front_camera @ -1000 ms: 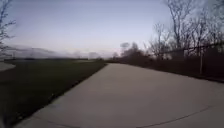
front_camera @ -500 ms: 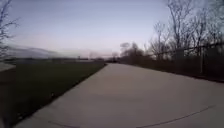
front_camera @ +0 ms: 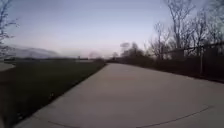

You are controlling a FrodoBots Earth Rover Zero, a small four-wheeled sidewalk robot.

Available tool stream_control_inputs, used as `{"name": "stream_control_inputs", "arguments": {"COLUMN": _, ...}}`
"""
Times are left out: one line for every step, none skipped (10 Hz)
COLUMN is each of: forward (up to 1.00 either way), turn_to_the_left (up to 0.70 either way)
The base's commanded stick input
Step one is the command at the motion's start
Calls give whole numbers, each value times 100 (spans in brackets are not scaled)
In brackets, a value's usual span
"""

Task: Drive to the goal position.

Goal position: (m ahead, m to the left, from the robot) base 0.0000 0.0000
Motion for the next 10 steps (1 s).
{"name": "stream_control_inputs", "arguments": {"forward": 1, "turn_to_the_left": 0}}
{"name": "stream_control_inputs", "arguments": {"forward": 3, "turn_to_the_left": 0}}
{"name": "stream_control_inputs", "arguments": {"forward": 5, "turn_to_the_left": 0}}
{"name": "stream_control_inputs", "arguments": {"forward": 5, "turn_to_the_left": 0}}
{"name": "stream_control_inputs", "arguments": {"forward": 5, "turn_to_the_left": 0}}
{"name": "stream_control_inputs", "arguments": {"forward": 5, "turn_to_the_left": 0}}
{"name": "stream_control_inputs", "arguments": {"forward": 5, "turn_to_the_left": 0}}
{"name": "stream_control_inputs", "arguments": {"forward": 5, "turn_to_the_left": 0}}
{"name": "stream_control_inputs", "arguments": {"forward": 5, "turn_to_the_left": 0}}
{"name": "stream_control_inputs", "arguments": {"forward": 5, "turn_to_the_left": 0}}
